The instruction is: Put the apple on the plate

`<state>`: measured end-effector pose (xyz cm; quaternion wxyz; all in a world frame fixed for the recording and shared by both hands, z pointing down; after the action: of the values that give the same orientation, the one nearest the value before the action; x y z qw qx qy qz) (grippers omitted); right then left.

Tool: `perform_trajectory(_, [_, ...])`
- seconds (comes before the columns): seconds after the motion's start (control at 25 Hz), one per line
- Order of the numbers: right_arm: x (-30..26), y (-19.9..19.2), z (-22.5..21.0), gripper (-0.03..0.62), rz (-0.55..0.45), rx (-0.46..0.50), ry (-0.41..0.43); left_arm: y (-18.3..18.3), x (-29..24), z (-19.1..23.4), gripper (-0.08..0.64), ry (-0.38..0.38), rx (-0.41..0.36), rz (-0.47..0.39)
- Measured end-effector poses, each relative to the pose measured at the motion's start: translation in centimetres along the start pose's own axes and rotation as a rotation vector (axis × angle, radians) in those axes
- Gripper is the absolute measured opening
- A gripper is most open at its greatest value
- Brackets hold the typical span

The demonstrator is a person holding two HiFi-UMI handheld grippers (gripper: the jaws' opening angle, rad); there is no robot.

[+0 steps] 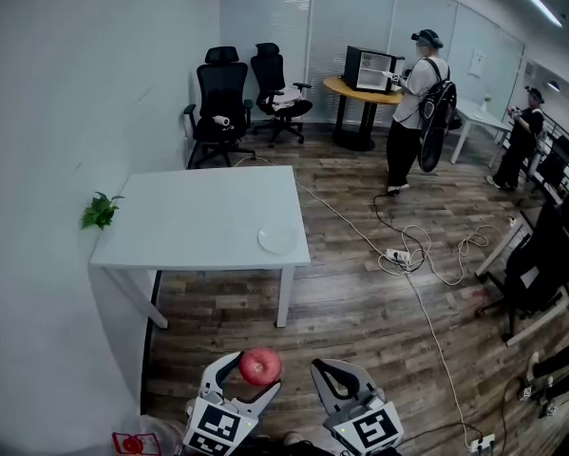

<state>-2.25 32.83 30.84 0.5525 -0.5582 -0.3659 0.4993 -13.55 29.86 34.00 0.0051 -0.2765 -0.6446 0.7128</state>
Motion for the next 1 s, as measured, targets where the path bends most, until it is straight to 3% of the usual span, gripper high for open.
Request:
perform_trajectory(0.16, [0.6,-0.1,-0.5,0.041,0.004,0.014,0.008,0.5,-0.2,-0.4,0.354,0.014,-0.004,-0.014])
perform_trajectory(0.32, [1.1,-0.1,-0.9,0.041,-0.002,0.010,0.017,-0.7,-0.6,-0.7,0.354,0.011,-0.059,-0.003])
perform_trajectory(1.0, [4.6,-2.0,-3.2,0.041,-0.030,0.010,0.094,-0.4,-2.2,-6.1,0.354,0.086,-0.052,-0.012])
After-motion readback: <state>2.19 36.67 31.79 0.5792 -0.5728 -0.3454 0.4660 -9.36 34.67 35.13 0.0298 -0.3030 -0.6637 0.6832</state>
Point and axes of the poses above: the fingertips, and each gripper's own axes: x backward along the fingers, z to its left, y out of its top, the point moved 3 cm from there along x, backward along the fingers, and after that the axes turned 12 degrees about -y, right-handed, at the moved point
